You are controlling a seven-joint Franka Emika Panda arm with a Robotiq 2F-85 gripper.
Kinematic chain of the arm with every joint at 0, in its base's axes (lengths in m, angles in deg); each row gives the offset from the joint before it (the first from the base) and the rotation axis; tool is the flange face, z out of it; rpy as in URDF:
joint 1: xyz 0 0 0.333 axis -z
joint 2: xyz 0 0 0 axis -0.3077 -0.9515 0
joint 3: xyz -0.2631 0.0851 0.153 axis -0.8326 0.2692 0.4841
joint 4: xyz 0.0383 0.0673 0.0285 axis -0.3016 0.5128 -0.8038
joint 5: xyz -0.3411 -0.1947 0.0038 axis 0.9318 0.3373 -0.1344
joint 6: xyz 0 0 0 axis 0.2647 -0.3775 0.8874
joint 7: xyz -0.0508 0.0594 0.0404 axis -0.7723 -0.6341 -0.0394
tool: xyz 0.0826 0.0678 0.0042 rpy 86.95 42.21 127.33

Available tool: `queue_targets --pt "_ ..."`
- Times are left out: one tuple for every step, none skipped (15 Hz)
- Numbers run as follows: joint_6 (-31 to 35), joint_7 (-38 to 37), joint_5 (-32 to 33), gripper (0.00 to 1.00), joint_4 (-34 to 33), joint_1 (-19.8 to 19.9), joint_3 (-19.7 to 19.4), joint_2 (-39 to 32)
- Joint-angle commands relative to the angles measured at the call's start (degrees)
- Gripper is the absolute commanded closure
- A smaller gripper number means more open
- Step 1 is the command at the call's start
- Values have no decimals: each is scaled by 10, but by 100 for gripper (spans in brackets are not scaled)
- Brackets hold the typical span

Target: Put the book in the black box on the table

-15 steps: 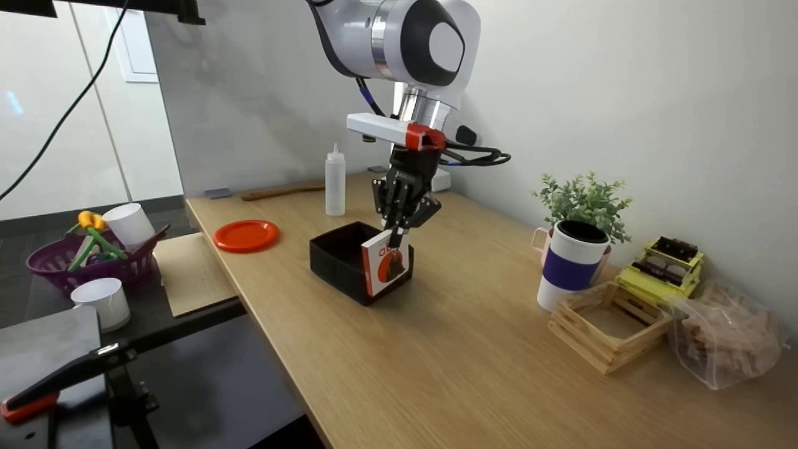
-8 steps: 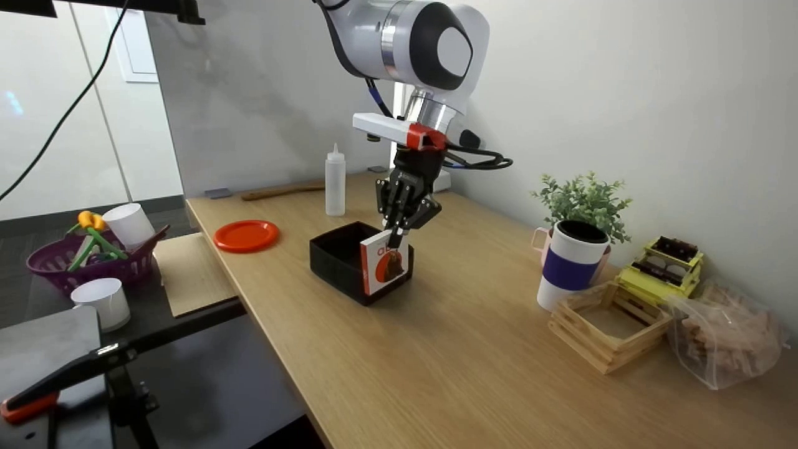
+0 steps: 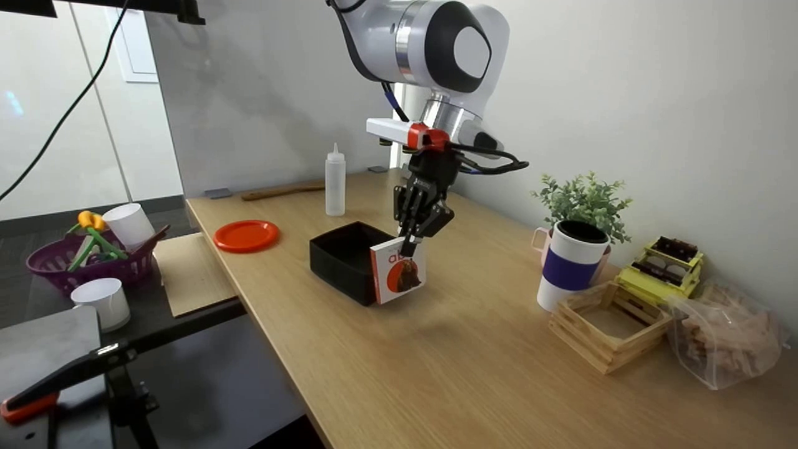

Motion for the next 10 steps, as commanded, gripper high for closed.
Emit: queue_targets --pt "-13 -16 -9 96 -5 5 -4 -2" --pt "-13 -16 -10 96 -7 6 -3 -4" --pt "-12 -14 -12 96 -10 7 -1 -6" --pt "-11 -11 -14 96 -11 7 0 -7" --pt "-10 -8 -16 96 -14 8 2 -9" --pt "-11 -6 -18 96 -15 8 3 -11" --pt "-11 -7 -17 96 -18 7 4 -13" --pt "-11 -7 -17 95 -18 6 5 -14" --pt "-11 -8 -16 61 -19 5 5 -15" --pt "-10 -9 -16 60 -18 4 5 -15"
